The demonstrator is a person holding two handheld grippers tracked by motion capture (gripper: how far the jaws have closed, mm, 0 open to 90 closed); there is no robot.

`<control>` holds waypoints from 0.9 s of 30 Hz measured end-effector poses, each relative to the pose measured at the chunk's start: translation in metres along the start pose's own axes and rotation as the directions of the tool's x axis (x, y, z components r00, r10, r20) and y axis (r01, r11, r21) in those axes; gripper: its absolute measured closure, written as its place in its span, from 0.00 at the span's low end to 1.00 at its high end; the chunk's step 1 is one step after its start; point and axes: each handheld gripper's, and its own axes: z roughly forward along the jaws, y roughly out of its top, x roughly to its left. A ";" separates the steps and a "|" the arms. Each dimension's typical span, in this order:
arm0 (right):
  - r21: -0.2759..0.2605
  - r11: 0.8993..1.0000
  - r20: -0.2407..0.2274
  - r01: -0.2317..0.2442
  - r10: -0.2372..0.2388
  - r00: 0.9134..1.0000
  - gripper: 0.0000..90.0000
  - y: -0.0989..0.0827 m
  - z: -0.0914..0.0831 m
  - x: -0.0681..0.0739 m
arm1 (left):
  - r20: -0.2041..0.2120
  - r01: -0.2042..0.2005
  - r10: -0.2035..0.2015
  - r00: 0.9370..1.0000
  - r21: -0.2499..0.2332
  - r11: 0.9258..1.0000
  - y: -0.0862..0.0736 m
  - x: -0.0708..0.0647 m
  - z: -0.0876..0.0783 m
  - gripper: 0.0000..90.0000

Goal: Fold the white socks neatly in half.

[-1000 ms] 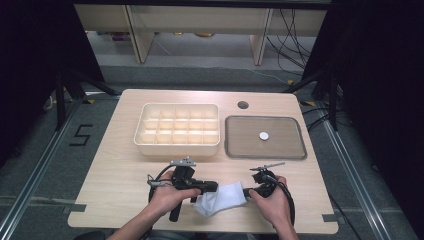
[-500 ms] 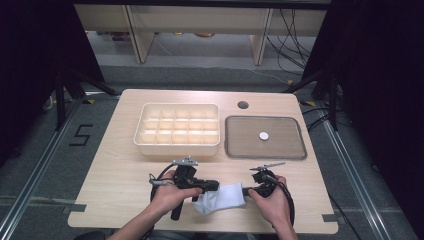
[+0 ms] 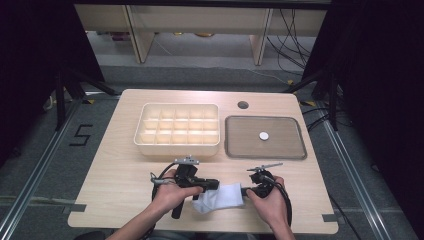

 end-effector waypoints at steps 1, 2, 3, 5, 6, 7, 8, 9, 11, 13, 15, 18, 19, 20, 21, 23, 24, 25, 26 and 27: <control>0.003 1.000 0.005 -0.015 0.015 1.000 1.00 0.001 0.000 0.002 | 0.009 -0.004 0.004 1.000 0.002 1.000 0.000 0.001 0.000 0.93; 0.003 1.000 0.005 -0.015 0.015 1.000 1.00 0.001 0.000 0.002 | 0.009 -0.004 0.004 1.000 0.002 1.000 0.000 0.001 0.000 0.93; 0.008 1.000 -0.016 -0.030 0.030 0.999 1.00 0.000 0.000 0.005 | -0.006 0.000 0.000 1.000 -0.002 1.000 0.000 0.000 0.000 0.93; 0.017 0.999 0.005 -0.030 0.030 1.000 1.00 0.001 0.002 0.006 | -0.007 0.000 0.000 1.000 0.000 1.000 0.000 0.000 0.000 0.93; 0.004 1.000 -0.011 -0.004 0.004 1.000 1.00 0.001 0.002 0.005 | 0.004 -0.005 0.005 1.000 -0.001 1.000 0.001 0.002 0.000 0.93; 0.005 1.000 -0.017 0.000 0.000 1.000 1.00 0.001 0.002 0.005 | -0.006 -0.003 0.003 1.000 -0.002 1.000 0.000 0.002 0.001 0.93; 0.009 1.000 -0.002 0.001 -0.001 1.000 1.00 0.001 0.003 0.006 | -0.005 -0.010 0.010 1.000 0.002 1.000 0.001 0.003 0.001 0.93; 0.008 1.000 -0.004 -0.008 0.008 1.000 1.00 0.002 0.003 0.007 | -0.012 0.014 -0.014 1.000 0.010 1.000 0.000 0.001 0.000 0.93; 0.009 1.000 0.002 -0.008 0.008 1.000 1.00 0.002 0.004 0.009 | -0.014 0.014 -0.014 1.000 0.006 1.000 0.000 0.000 0.001 0.93; 0.019 1.000 -0.005 -0.014 0.014 1.000 1.00 0.002 0.004 0.010 | -0.007 0.013 -0.013 1.000 0.009 1.000 0.001 0.001 0.001 0.93; 0.017 1.000 -0.005 -0.015 0.015 1.000 1.00 0.002 0.005 0.010 | -0.010 0.012 -0.012 1.000 0.012 1.000 0.001 0.001 0.001 0.93; 0.005 1.000 -0.023 0.027 -0.027 0.999 1.00 0.001 0.006 0.008 | -0.021 0.010 -0.010 1.000 0.012 1.000 0.001 0.002 0.003 0.93; 0.003 1.000 -0.017 0.026 -0.026 1.000 1.00 0.001 0.005 0.009 | -0.020 0.009 -0.009 1.000 0.014 1.000 0.001 0.002 0.003 0.93; 0.003 1.000 -0.011 0.024 -0.024 1.000 1.00 0.001 0.006 0.009 | -0.020 0.009 -0.009 1.000 0.014 1.000 0.001 0.002 0.003 0.93; 0.015 1.000 -0.015 0.006 -0.006 1.000 1.00 0.002 0.005 0.010 | -0.032 0.002 -0.001 0.999 0.017 1.000 0.001 0.002 0.004 0.93; 0.016 1.000 -0.021 0.003 -0.003 1.000 1.00 0.002 0.005 0.011 | -0.028 0.005 -0.004 1.000 0.028 1.000 0.001 0.002 0.005 0.93; 0.017 1.000 -0.025 0.006 -0.005 1.000 1.00 0.002 0.005 0.011 | -0.035 0.004 -0.003 0.999 0.024 1.000 0.000 0.002 0.006 0.93; 0.010 1.000 -0.023 0.022 -0.022 0.999 1.00 0.002 0.006 0.010 | -0.028 0.003 -0.002 1.000 0.031 1.000 0.000 0.003 0.007 0.93; 0.014 1.000 -0.026 0.025 -0.025 0.999 1.00 0.002 0.007 0.010 | -0.030 0.008 -0.007 1.000 0.034 0.999 0.000 0.003 0.008 0.93; 0.017 1.000 -0.027 0.016 -0.016 1.000 1.00 0.002 0.007 0.011 | -0.029 0.009 -0.008 1.000 0.033 0.999 -0.001 0.003 0.008 0.93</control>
